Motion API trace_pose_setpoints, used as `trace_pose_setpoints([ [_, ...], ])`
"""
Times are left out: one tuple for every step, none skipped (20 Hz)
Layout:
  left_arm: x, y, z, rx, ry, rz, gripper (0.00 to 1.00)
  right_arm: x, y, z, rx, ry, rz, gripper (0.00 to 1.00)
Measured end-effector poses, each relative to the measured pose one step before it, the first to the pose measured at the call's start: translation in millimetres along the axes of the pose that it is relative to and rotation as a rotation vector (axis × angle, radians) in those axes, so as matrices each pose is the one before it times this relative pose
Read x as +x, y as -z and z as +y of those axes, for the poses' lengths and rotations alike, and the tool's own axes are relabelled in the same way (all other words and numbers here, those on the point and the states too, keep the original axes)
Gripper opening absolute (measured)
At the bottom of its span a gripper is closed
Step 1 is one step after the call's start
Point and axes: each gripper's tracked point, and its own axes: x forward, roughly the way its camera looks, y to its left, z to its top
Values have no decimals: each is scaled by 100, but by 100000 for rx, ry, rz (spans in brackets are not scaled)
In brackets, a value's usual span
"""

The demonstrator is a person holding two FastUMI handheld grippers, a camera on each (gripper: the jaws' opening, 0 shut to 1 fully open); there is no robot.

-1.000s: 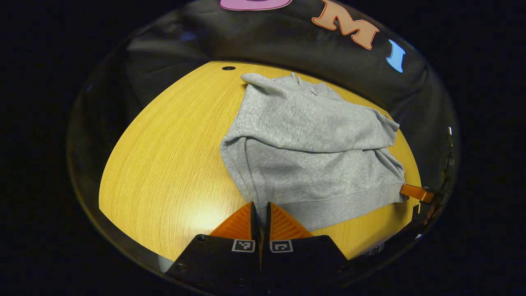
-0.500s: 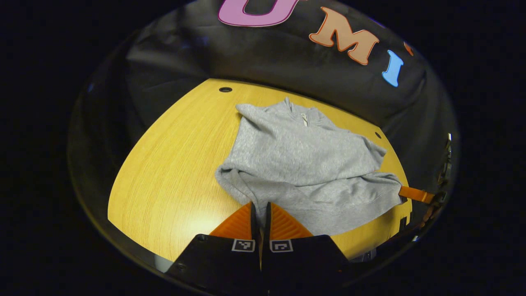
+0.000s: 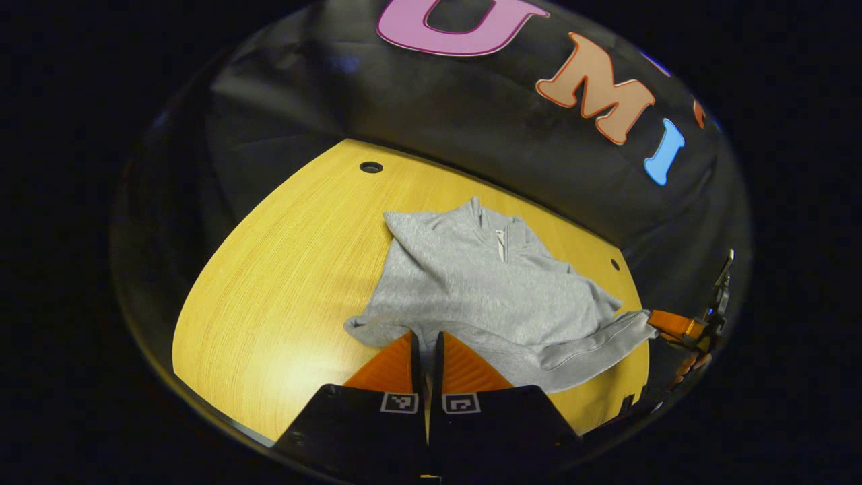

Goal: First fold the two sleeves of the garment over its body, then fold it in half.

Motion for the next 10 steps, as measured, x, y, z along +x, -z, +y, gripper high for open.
trace_pose_setpoints([
  [470,-517,-100,-1765,446,-117,0,897,-529,-76,916,416,7,3],
  [680,-471,78,-1565,-172,535,0,720,-296,-74,587,289,501,3],
  [787,-146,246,-1506,-865,1336,0,743,-421,-182,704,678,397,3],
  [895,-242,235,-979,-892,1844,0,1266,-390,-143,623,478,634,0],
  [875,-44,160,-984,-1076,1776,0,984,-495,-42,471,514,11,0],
  [882,-202,149,-1033,-756,2448,0,1004,-225,-117,-220,947,578,3],
  [757,-211,99,-1445,-484,2005,0,1078,-344,-112,-279,926,307,0],
  [939,-329,147,-1588,-381,2215,0,1018,-398,-80,-746,800,128,3],
  [524,-44,46,-1746,-814,2500,0,1037,-99,-315,-990,1617,575,3],
  [487,-252,93,-1945,-898,1992,0,1007,-79,-261,-518,1290,394,3],
])
